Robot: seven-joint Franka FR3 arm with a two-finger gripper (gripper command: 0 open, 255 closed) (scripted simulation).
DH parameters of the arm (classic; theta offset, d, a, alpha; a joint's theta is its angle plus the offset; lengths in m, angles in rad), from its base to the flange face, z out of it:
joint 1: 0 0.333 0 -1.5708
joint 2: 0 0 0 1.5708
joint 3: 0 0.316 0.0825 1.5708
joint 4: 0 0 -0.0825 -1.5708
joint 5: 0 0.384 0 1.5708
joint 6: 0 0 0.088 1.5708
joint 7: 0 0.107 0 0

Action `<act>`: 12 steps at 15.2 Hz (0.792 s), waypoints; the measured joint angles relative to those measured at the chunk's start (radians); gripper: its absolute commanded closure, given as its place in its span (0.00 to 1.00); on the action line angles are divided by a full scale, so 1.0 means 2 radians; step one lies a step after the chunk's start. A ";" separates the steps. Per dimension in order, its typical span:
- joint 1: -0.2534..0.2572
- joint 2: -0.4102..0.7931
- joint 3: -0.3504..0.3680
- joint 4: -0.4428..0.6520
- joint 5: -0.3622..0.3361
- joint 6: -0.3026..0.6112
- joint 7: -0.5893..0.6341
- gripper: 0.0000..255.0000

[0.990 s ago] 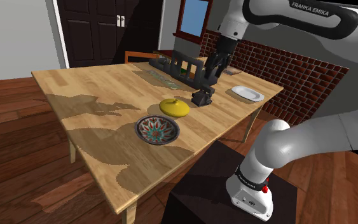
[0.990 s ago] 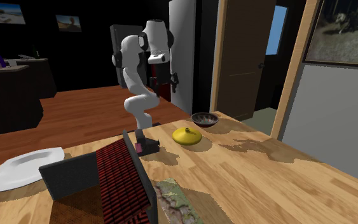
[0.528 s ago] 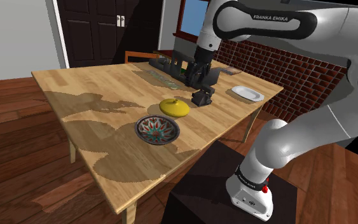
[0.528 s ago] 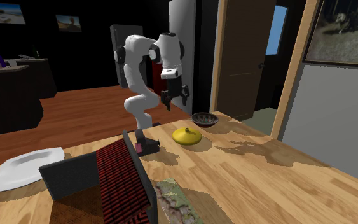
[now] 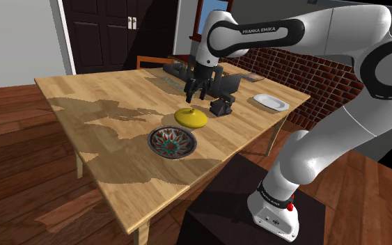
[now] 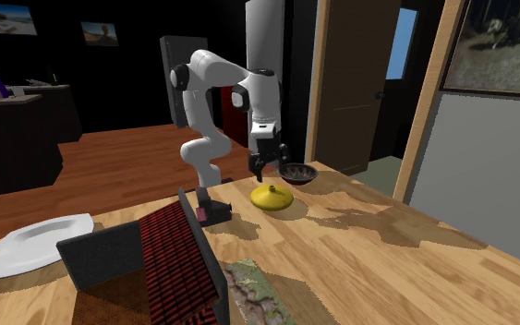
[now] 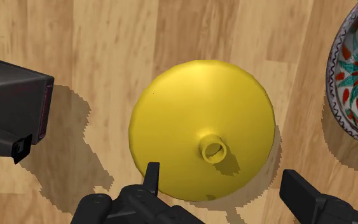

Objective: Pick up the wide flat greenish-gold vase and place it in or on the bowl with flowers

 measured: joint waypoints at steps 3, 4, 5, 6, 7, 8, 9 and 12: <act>0.001 0.009 0.001 -0.014 0.001 0.022 0.000 0.00; 0.001 0.010 0.002 -0.019 0.002 0.029 -0.001 0.00; 0.002 0.011 0.002 -0.025 0.002 0.036 0.000 0.00; 0.002 0.013 0.003 -0.028 0.003 0.041 0.001 0.00; 0.002 0.014 0.003 -0.030 0.003 0.044 0.000 0.00; 0.002 0.014 0.003 -0.031 0.003 0.045 0.000 0.00; 0.002 0.014 0.003 -0.031 0.003 0.046 0.000 0.00; 0.002 0.015 0.003 -0.032 0.003 0.047 0.000 0.00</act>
